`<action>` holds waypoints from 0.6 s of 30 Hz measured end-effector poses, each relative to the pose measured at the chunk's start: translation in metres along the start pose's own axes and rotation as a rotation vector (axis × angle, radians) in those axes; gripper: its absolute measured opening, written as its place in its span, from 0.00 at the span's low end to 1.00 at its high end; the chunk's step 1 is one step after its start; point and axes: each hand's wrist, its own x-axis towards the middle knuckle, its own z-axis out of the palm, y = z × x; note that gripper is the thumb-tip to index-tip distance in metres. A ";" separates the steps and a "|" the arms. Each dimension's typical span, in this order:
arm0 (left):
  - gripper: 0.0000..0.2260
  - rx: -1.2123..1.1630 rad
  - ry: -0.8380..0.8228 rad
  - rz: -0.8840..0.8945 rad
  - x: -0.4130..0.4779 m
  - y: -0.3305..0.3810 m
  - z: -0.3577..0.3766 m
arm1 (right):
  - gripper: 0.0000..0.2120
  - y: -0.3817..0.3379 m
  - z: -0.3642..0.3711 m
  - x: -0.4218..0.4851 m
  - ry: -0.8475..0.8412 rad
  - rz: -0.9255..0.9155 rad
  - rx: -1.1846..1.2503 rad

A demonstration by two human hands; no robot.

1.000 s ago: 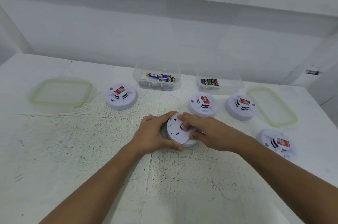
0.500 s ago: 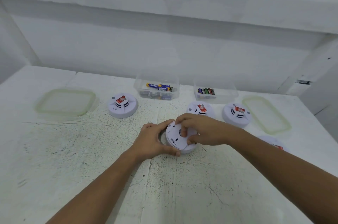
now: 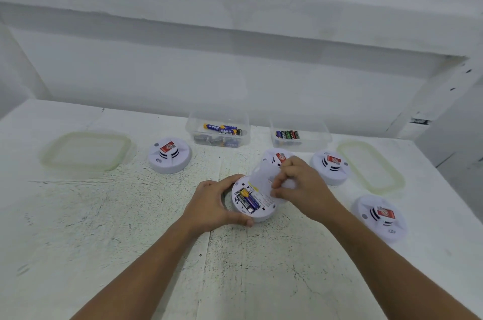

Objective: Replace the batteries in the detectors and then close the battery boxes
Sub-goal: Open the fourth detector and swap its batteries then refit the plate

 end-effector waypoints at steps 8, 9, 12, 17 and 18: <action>0.45 -0.001 0.005 -0.015 0.001 -0.004 0.002 | 0.11 0.037 -0.010 -0.038 0.233 0.314 -0.022; 0.45 -0.007 0.001 -0.011 0.001 -0.004 0.002 | 0.12 0.040 -0.009 -0.041 0.234 0.327 -0.063; 0.45 -0.003 -0.001 -0.002 0.001 -0.004 0.002 | 0.14 0.045 -0.007 -0.046 0.227 0.347 -0.192; 0.45 0.026 0.015 0.003 -0.001 -0.002 0.000 | 0.17 0.051 0.000 -0.045 0.236 0.305 -0.413; 0.45 0.025 0.012 0.004 -0.001 -0.002 0.000 | 0.17 0.053 0.001 -0.045 0.235 0.300 -0.466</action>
